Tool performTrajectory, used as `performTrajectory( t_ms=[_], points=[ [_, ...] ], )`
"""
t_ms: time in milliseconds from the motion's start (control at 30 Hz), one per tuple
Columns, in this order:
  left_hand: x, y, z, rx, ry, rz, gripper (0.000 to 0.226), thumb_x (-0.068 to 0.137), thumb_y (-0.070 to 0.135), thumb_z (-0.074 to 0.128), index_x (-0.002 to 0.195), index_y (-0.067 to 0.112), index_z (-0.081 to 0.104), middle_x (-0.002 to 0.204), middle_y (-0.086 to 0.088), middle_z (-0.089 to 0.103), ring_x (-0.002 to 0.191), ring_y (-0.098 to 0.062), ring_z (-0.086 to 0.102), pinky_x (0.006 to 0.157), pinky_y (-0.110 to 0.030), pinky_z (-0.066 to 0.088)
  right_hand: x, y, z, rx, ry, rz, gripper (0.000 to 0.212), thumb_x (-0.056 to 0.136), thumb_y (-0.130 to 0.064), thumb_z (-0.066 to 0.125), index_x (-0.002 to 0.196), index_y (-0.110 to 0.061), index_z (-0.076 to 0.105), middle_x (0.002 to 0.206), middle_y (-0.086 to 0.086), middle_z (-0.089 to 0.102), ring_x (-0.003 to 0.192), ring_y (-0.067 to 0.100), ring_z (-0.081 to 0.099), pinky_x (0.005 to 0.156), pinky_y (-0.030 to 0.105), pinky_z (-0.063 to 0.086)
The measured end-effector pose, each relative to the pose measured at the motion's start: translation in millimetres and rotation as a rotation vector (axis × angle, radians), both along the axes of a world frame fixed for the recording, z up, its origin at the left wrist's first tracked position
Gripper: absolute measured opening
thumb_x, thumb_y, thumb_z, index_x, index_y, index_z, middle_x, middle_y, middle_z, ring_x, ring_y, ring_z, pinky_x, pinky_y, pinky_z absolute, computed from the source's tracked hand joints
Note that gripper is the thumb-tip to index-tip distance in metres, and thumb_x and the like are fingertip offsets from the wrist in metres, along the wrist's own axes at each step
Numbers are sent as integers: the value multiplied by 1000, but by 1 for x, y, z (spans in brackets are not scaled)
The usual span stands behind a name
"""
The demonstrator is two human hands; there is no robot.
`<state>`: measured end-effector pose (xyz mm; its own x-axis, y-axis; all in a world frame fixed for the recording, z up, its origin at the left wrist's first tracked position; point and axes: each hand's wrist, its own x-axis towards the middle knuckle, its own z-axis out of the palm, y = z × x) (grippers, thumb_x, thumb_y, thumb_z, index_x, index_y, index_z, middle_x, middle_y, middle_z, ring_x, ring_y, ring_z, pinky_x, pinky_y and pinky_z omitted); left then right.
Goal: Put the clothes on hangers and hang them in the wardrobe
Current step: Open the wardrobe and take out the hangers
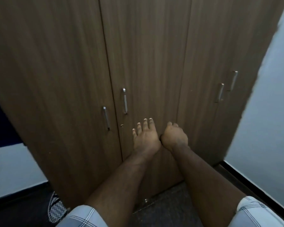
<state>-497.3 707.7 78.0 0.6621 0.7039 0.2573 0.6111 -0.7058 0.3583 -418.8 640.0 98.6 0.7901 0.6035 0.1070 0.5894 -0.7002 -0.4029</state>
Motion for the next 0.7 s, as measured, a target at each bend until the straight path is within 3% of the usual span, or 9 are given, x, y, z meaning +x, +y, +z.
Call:
performTrajectory(
  t_ms=[233, 367, 467, 600, 700],
  points=[
    [-40, 119, 10, -151, -307, 266, 72, 92, 12, 52, 157, 8, 23, 163, -13, 24, 147, -32, 31, 118, -44, 31, -26, 122, -3, 221, 148, 362, 33, 92, -22, 57, 123, -11, 60, 123, 13, 65, 115, 31, 61, 87, 30, 47],
    [-51, 173, 9, -250, -421, 356, 66, 100, 14, 50, 158, 9, 19, 164, -12, 21, 146, -31, 32, 116, -38, 32, -44, 186, -10, 317, 296, 443, 41, 96, -19, 59, 136, -13, 58, 132, 4, 65, 122, 19, 60, 98, 22, 45],
    [-48, 200, 8, -349, -479, 396, 63, 103, 23, 50, 158, 11, 22, 160, -10, 30, 142, -27, 39, 111, -36, 36, -43, 219, -17, 353, 354, 452, 43, 98, -14, 56, 141, -12, 54, 136, 3, 63, 125, 15, 58, 97, 19, 42],
    [-34, 215, 4, -335, -601, 407, 42, 99, 28, 56, 137, 12, 51, 130, -6, 60, 115, -22, 58, 91, -33, 46, -33, 239, -23, 471, 353, 335, 40, 96, -16, 58, 136, -12, 57, 129, 3, 66, 119, 17, 61, 92, 19, 43],
    [-25, 215, 3, -373, -602, 400, 30, 101, 29, 53, 124, 11, 54, 116, -7, 63, 99, -22, 58, 79, -29, 40, -24, 239, -18, 726, 335, 126, 30, 92, -11, 61, 122, -13, 59, 106, 1, 68, 96, 13, 64, 77, 6, 39]
  ],
)
